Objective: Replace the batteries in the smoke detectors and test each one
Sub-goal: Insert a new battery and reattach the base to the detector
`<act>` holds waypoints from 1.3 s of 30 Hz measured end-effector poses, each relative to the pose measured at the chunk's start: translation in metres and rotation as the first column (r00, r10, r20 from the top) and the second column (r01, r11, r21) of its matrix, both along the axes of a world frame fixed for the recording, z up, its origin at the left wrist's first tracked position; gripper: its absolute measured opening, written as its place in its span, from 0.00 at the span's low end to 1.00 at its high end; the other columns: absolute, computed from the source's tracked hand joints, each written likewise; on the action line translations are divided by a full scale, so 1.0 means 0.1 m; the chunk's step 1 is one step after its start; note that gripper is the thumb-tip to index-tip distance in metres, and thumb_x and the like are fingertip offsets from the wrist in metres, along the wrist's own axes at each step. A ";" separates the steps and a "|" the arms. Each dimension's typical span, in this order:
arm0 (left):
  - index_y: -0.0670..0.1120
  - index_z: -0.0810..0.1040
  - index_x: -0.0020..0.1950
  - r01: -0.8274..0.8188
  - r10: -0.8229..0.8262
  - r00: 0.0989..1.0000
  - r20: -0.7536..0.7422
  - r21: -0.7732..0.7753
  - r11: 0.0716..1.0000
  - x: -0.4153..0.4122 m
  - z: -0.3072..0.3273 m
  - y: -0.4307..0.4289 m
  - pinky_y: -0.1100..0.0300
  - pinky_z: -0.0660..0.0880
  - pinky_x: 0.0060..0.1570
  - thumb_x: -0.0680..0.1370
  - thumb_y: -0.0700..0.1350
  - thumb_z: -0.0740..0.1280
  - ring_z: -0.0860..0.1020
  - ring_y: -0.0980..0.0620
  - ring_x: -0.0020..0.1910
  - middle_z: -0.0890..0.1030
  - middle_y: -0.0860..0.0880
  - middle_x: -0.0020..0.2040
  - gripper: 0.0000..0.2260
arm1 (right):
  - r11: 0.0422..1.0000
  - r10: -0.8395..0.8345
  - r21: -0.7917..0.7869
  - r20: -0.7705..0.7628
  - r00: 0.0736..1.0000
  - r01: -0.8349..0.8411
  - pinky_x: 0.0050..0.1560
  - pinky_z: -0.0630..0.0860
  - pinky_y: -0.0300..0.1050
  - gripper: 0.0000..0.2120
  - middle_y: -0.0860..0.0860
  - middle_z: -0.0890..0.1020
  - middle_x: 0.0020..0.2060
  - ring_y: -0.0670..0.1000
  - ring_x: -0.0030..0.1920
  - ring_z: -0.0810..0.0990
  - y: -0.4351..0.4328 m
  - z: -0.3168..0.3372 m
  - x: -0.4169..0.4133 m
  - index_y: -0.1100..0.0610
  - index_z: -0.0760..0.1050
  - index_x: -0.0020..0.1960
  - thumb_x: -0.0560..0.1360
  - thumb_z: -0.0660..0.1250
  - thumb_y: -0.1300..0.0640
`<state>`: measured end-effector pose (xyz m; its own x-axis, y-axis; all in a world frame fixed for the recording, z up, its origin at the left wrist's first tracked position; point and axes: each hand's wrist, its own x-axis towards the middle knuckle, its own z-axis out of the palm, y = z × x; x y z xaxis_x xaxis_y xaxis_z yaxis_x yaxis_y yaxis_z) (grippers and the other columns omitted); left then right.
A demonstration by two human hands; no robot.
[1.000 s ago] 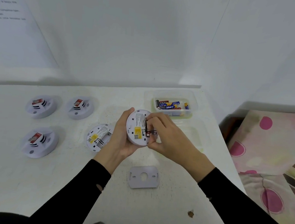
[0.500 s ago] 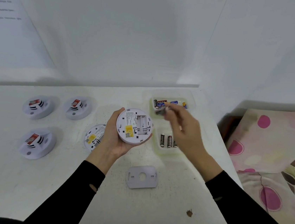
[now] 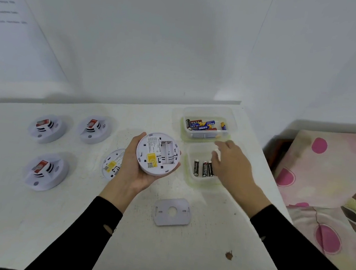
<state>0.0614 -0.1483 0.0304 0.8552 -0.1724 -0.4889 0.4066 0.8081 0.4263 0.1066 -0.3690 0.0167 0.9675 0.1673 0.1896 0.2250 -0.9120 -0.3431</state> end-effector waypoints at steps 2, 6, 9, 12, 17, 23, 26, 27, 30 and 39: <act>0.42 0.72 0.72 -0.015 0.015 1.000 0.001 0.005 1.000 0.00 0.00 0.04 0.37 0.80 0.50 0.79 0.58 0.62 0.77 0.35 0.64 0.81 0.37 0.62 0.28 | 0.930 0.304 0.147 0.211 0.929 -0.338 0.48 0.76 0.50 0.09 0.55 0.80 0.45 0.56 0.46 0.78 0.15 0.03 -0.26 0.60 0.80 0.51 0.76 0.62 0.59; 0.41 0.71 0.73 -0.046 0.046 0.999 0.003 -0.010 0.999 0.00 0.02 0.11 0.33 0.78 0.51 0.78 0.61 0.61 0.76 0.32 0.63 0.78 0.35 0.65 0.30 | 0.701 0.711 0.148 -0.074 0.699 -0.698 0.55 0.75 0.45 0.13 0.50 0.80 0.54 0.50 0.54 0.77 0.23 -0.18 -0.64 0.55 0.79 0.56 0.78 0.62 0.50; 0.41 0.72 0.72 -0.063 0.064 0.998 0.022 -0.040 0.997 -0.03 0.03 0.18 0.30 0.77 0.51 0.75 0.62 0.64 0.75 0.30 0.64 0.77 0.33 0.66 0.33 | 0.662 0.747 0.098 -0.175 0.642 -0.743 0.64 0.72 0.42 0.19 0.51 0.76 0.65 0.50 0.63 0.75 0.16 -0.40 -0.72 0.53 0.78 0.59 0.75 0.65 0.44; 0.40 0.73 0.71 -0.061 0.062 0.997 0.054 -0.019 0.998 -0.07 0.04 0.26 0.32 0.78 0.52 0.73 0.61 0.66 0.75 0.29 0.64 0.77 0.32 0.65 0.33 | 0.663 0.746 0.116 -0.184 0.640 -0.740 0.66 0.71 0.45 0.20 0.52 0.74 0.67 0.52 0.65 0.73 0.13 -0.50 -0.74 0.53 0.77 0.60 0.73 0.66 0.43; 0.41 0.74 0.67 -0.134 0.129 0.984 0.123 0.037 0.990 -0.08 0.06 0.43 0.33 0.78 0.53 0.76 0.52 0.67 0.78 0.33 0.62 0.79 0.36 0.64 0.24 | 0.624 0.781 0.105 -0.108 0.615 -0.774 0.60 0.74 0.48 0.19 0.52 0.78 0.59 0.53 0.58 0.76 0.22 -0.47 -0.70 0.55 0.77 0.58 0.70 0.70 0.48; 0.43 0.78 0.60 -0.219 0.173 0.966 0.193 0.252 0.943 0.16 0.17 0.79 0.43 0.77 0.60 0.81 0.51 0.60 0.82 0.41 0.56 0.83 0.41 0.57 0.15 | 0.648 0.744 0.230 0.013 0.668 -0.726 0.62 0.68 0.42 0.19 0.51 0.77 0.58 0.51 0.58 0.75 0.60 0.00 -0.18 0.55 0.77 0.58 0.68 0.73 0.53; 0.49 0.79 0.54 -0.168 0.137 0.985 0.101 0.433 0.886 0.38 0.27 0.94 0.57 0.74 0.43 0.80 0.54 0.63 0.79 0.50 0.45 0.83 0.48 0.48 0.11 | 0.707 0.692 0.268 -0.071 0.719 -0.654 0.60 0.69 0.44 0.19 0.53 0.77 0.57 0.52 0.58 0.73 0.87 0.20 0.31 0.58 0.75 0.59 0.70 0.73 0.58; 0.49 0.79 0.53 -0.161 0.144 0.987 0.073 0.490 0.857 0.46 0.27 0.98 0.60 0.72 0.38 0.80 0.55 0.65 0.77 0.52 0.41 0.81 0.49 0.45 0.11 | 0.740 0.663 0.274 -0.138 0.736 -0.615 0.59 0.69 0.44 0.19 0.53 0.76 0.57 0.51 0.58 0.73 0.95 0.23 0.47 0.58 0.74 0.59 0.70 0.73 0.59; 0.45 0.78 0.55 -0.169 0.171 0.984 0.056 0.602 0.781 0.67 0.22 1.05 0.60 0.73 0.37 0.81 0.53 0.66 0.77 0.52 0.40 0.80 0.49 0.45 0.12 | 0.807 0.590 0.233 -0.290 0.753 -0.543 0.51 0.69 0.43 0.20 0.54 0.76 0.57 0.53 0.56 0.73 1.20 0.19 0.83 0.58 0.71 0.59 0.70 0.73 0.59; 0.37 0.77 0.59 -0.028 0.084 0.996 -0.031 0.785 0.619 0.95 -0.21 1.25 0.49 0.80 0.52 0.80 0.49 0.68 0.82 0.44 0.52 0.83 0.40 0.56 0.15 | 0.897 0.441 0.220 -0.418 0.794 -0.382 0.50 0.72 0.44 0.18 0.56 0.75 0.58 0.53 0.52 0.73 1.49 -0.15 1.21 0.60 0.69 0.60 0.72 0.69 0.64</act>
